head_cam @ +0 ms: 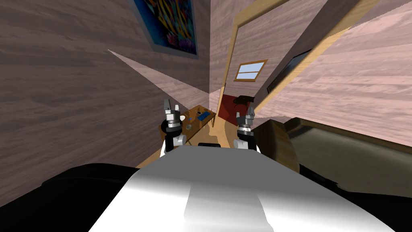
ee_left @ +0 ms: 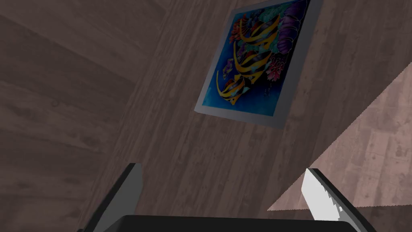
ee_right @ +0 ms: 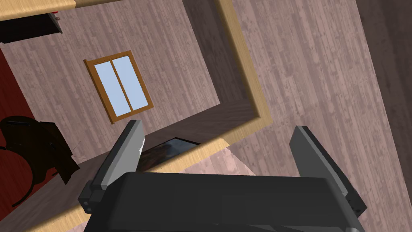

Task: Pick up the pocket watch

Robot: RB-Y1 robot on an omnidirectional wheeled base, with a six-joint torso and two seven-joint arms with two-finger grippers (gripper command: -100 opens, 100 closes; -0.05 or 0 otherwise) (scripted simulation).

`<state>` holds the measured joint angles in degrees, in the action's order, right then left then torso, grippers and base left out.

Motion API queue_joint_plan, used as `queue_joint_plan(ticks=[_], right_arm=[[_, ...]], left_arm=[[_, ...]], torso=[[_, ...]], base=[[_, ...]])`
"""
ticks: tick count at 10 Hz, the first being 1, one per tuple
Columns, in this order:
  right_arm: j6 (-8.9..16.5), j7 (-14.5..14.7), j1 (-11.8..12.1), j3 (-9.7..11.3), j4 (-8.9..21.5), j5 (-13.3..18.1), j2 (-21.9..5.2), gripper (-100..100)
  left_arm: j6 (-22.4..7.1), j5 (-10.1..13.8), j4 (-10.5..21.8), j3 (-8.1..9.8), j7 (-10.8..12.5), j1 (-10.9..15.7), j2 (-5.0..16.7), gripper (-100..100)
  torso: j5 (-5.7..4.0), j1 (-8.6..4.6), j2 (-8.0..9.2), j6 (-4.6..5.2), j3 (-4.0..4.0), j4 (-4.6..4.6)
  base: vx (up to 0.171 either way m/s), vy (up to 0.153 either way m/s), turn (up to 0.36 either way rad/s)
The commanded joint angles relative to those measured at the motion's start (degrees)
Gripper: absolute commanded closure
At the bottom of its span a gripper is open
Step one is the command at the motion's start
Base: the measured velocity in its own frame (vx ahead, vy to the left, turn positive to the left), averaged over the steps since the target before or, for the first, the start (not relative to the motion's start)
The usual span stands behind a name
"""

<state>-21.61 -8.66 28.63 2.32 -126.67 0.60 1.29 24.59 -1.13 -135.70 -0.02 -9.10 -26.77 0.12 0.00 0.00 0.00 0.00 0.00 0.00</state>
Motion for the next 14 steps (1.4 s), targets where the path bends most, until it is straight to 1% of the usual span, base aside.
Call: queue_joint_plan(ticks=[1, 3, 6, 9, 10, 12, 13, 14], right_arm=[[0.0, 0.0, 0.0, 0.0, 0.0, 0.0, 0.0, 0], [0.0, 0.0, 0.0, 0.0, 0.0, 0.0, 0.0, 0], [0.0, 0.0, 0.0, 0.0, 0.0, 0.0, 0.0, 0], [0.0, 0.0, 0.0, 0.0, 0.0, 0.0, 0.0, 0], [0.0, 0.0, 0.0, 0.0, 0.0, 0.0, 0.0, 0], [0.0, 0.0, 0.0, 0.0, 0.0, 0.0, 0.0, 0], [0.0, 0.0, 0.0, 0.0, 0.0, 0.0, 0.0, 0], [0.0, 0.0, 0.0, 0.0, 0.0, 0.0, 0.0, 0]], left_arm=[[1.2, -1.1, 2.0, -0.15, 1.6, 0.3, 2.3, -100], [2.4, -2.2, 4.2, -0.45, 3.3, 0.6, 4.2, -100], [4.5, -4.4, 8.6, -1.27, 7.0, 1.1, 7.8, -100], [7.0, -6.8, 14.5, -2.39, 11.8, 1.7, 12.3, -100], [7.0, -6.8, 15.4, -2.39, 11.9, 1.7, 12.3, -100], [8.6, -8.4, 19.3, -3.21, 15.3, 2.1, 15.9, -100], [8.6, -8.4, 20.7, -3.21, 15.6, 2.1, 15.9, -100], [9.4, -9.1, 22.6, -3.66, 17.6, 2.3, 17.8, -100]], torso=[[0.00, 0.00, 0.00, 0.00, 0.00, 0.00], [0.01, 0.05, 0.16, 0.00, 0.09, 0.03], [0.01, 0.02, 0.14, 0.01, 0.08, 0.03], [0.00, -0.02, 0.09, 0.00, 0.05, 0.02], [0.00, -0.02, 0.07, 0.00, 0.04, 0.02], [0.00, -0.01, 0.01, 0.01, 0.01, 0.00], [0.00, -0.01, -0.02, 0.01, -0.01, 0.00], [0.00, 0.00, -0.02, -0.01, -0.01, 0.00]], base=[[-0.030, 0.006, 0.003], [-0.049, 0.009, -0.005], [-0.038, 0.001, -0.015], [-0.024, -0.010, -0.029], [-0.007, -0.007, -0.008], [-0.001, -0.007, -0.032], [0.004, -0.005, -0.020], [0.009, -0.005, -0.027]])
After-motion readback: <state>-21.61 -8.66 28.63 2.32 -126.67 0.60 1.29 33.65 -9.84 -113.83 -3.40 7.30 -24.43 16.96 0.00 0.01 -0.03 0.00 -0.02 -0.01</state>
